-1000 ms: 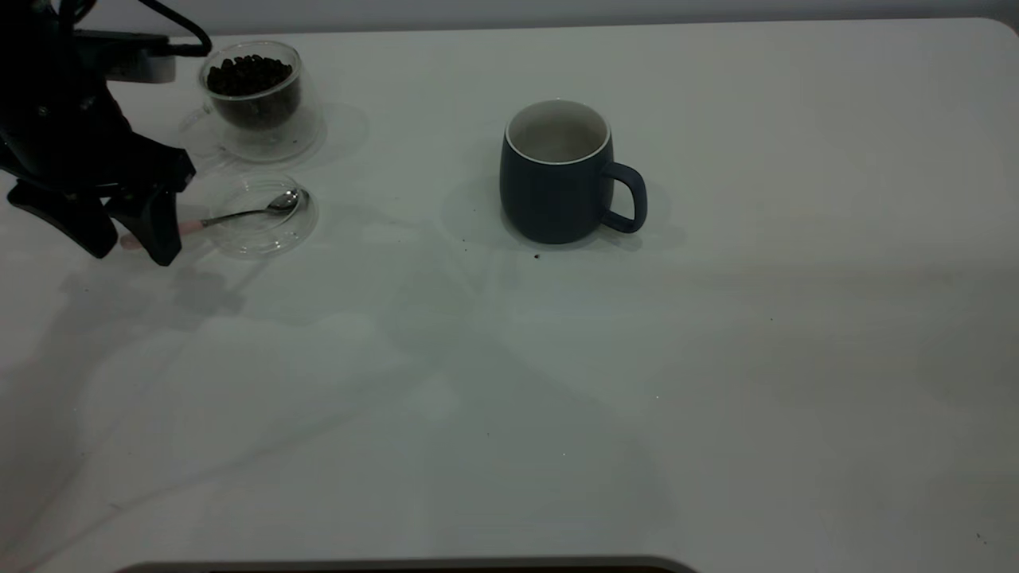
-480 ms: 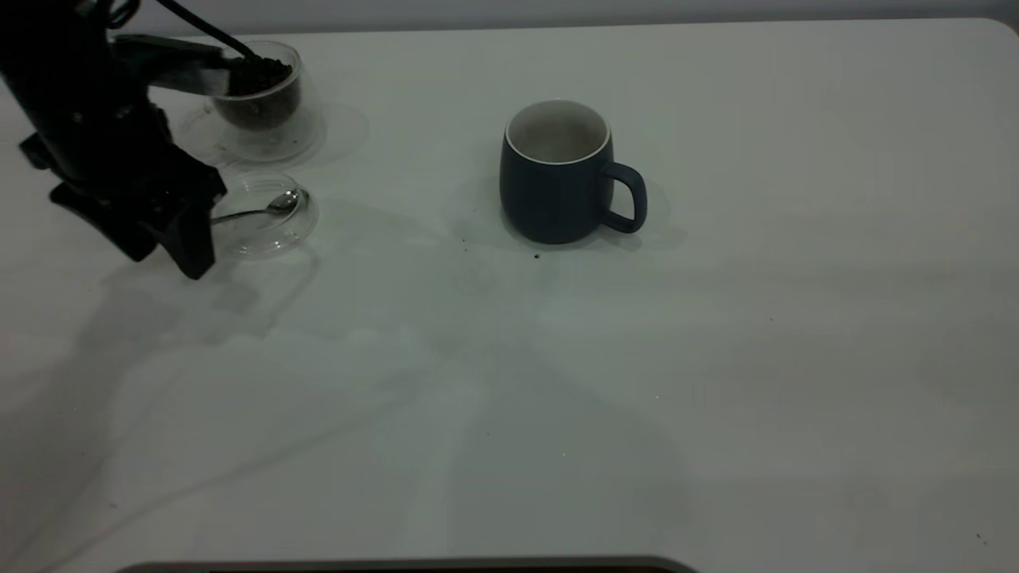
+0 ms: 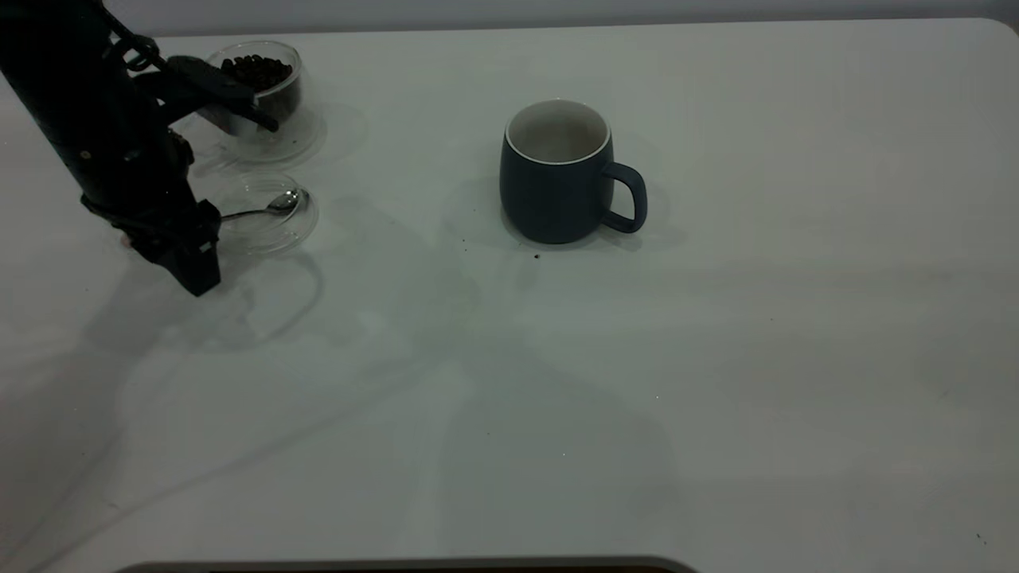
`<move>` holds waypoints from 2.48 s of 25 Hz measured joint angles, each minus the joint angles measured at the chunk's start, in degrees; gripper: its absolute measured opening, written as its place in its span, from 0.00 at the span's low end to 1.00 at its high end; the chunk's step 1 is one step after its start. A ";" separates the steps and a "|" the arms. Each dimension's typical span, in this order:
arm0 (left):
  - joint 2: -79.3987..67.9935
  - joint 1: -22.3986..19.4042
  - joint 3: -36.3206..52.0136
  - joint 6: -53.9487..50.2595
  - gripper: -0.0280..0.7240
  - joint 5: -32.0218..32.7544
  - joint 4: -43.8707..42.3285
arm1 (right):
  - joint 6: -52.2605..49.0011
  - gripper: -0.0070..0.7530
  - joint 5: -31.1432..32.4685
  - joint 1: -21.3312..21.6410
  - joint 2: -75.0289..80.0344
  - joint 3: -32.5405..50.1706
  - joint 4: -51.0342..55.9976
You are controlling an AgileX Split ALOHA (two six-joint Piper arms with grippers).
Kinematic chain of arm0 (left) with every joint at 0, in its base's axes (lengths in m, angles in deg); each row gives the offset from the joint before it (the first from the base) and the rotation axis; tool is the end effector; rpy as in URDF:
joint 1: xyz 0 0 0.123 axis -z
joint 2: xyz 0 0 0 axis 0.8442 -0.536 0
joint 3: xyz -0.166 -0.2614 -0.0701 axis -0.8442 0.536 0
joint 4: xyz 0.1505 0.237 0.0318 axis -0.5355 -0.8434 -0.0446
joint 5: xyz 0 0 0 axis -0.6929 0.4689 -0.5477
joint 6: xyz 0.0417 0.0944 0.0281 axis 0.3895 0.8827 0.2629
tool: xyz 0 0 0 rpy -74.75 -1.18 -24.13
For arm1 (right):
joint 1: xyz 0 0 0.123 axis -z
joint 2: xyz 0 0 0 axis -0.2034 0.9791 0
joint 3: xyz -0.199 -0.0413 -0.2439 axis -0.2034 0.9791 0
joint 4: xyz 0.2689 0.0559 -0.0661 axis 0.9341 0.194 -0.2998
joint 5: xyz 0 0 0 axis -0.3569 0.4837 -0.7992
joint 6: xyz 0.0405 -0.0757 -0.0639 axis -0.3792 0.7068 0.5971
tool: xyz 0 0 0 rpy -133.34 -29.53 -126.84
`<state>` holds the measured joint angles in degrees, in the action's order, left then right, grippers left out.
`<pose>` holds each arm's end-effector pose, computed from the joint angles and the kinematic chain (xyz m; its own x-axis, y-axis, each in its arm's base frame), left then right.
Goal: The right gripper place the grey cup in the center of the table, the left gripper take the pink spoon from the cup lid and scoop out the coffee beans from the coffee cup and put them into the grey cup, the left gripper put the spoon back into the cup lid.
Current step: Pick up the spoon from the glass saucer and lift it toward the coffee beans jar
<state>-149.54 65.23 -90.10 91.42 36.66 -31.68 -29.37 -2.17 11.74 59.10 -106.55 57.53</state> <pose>0.4193 -0.0574 0.0101 -0.7367 0.6532 -0.1751 0.6460 0.7563 0.1034 0.0089 0.0011 0.2691 -0.5648 -0.0583 -0.8232 -0.0411 0.9983 -0.0424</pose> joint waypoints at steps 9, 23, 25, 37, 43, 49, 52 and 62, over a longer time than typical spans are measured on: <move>0.13 -3.17 0.00 -1.14 0.80 -0.43 -4.68 | 0.00 0.79 0.00 0.00 0.00 0.00 0.00; 6.72 -10.14 0.00 -6.49 0.80 11.70 11.61 | 0.00 0.79 0.00 0.00 0.00 0.00 0.00; 6.72 -12.35 0.00 -7.30 0.80 11.73 12.54 | 0.00 0.79 0.00 0.00 0.00 0.00 0.00; 6.72 -20.71 -0.54 -2.53 0.69 10.14 22.21 | 0.00 0.79 0.00 0.00 0.00 0.00 0.00; 6.72 -21.13 -6.10 4.08 0.59 18.13 29.38 | 0.00 0.79 0.00 0.00 0.00 0.00 0.00; 5.08 -23.46 -7.62 6.78 0.59 20.92 32.16 | 0.00 0.79 0.00 0.00 0.00 0.00 0.00; 2.14 -25.99 -7.62 11.03 0.59 23.10 36.66 | 0.00 0.79 0.00 0.00 0.00 0.00 0.00; -3.46 -30.89 -7.90 23.16 0.59 24.07 47.50 | 0.00 0.79 0.00 0.00 0.00 0.00 0.00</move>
<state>-153.01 34.34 -98.00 114.57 60.73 15.82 -29.37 -2.17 11.74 59.10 -106.55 57.53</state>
